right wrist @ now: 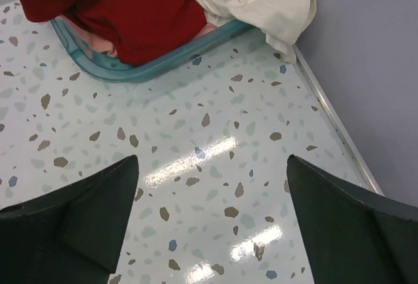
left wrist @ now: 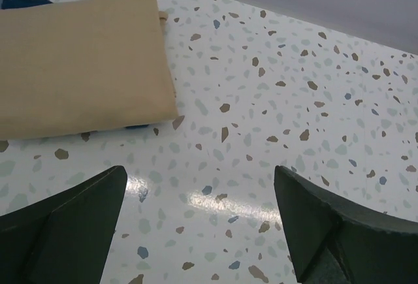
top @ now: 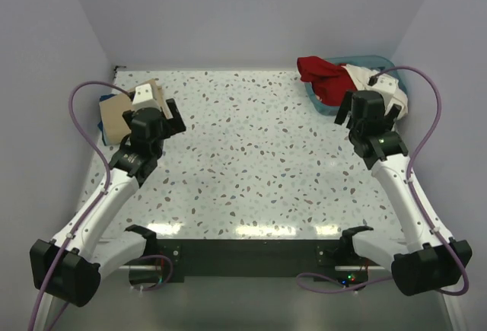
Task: Fold and stack the t-shirts
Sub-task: Grab the tshirt from the pile
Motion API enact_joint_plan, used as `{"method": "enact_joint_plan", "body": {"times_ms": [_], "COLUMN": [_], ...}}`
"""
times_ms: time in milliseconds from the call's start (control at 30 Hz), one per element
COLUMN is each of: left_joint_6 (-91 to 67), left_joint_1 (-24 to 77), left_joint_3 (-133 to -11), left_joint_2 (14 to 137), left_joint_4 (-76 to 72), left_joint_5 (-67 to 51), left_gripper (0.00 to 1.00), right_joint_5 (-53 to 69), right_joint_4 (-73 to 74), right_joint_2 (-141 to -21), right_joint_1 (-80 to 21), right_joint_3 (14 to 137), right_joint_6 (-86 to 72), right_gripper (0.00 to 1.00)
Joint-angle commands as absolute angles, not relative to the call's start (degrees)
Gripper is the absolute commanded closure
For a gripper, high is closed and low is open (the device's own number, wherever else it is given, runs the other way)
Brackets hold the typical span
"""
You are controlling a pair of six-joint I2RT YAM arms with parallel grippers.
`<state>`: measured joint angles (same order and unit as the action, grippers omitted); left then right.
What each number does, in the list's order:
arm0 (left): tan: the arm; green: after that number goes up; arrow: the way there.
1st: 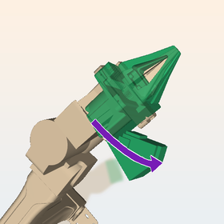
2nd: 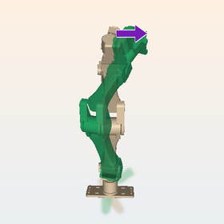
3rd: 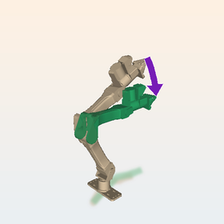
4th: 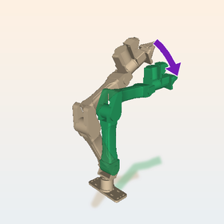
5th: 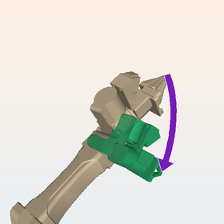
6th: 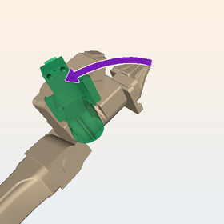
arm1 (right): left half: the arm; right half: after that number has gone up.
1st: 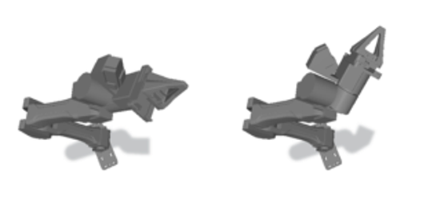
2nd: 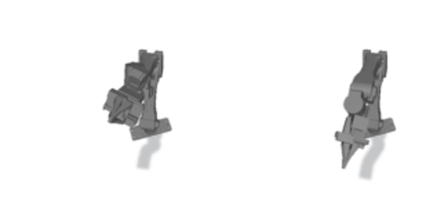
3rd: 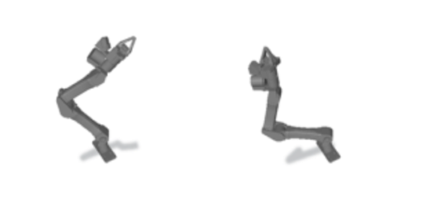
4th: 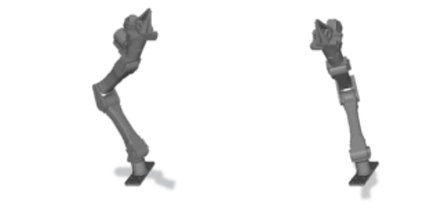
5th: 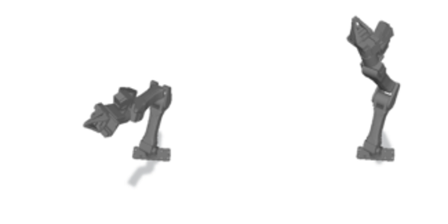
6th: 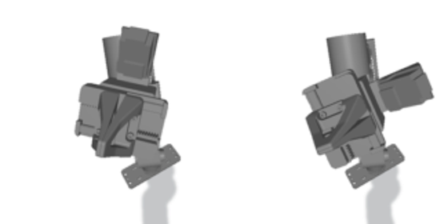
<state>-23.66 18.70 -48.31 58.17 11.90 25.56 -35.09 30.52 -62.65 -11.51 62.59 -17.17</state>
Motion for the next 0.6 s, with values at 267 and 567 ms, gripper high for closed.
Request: {"method": "enact_joint_plan", "body": {"times_ms": [267,567], "left_joint_6": [-24.96,-26.1], "left_joint_1": [18.28,18.28], "left_joint_3": [-51.42,-50.1], "left_joint_2": [59.94,60.91], "left_joint_4": [11.17,8.62], "left_joint_5": [34.8,27.6], "left_gripper": [0.0,0.0], "right_joint_5": [-37.79,-30.68], "right_joint_4": [28.66,35.32], "right_joint_2": [-79.23,-107.72], "right_joint_1": [-10.9,-2.3], "right_joint_3": [81.64,109.04], "right_joint_6": [-10.64,-13.53], "right_gripper": [0.01,0.01]}}
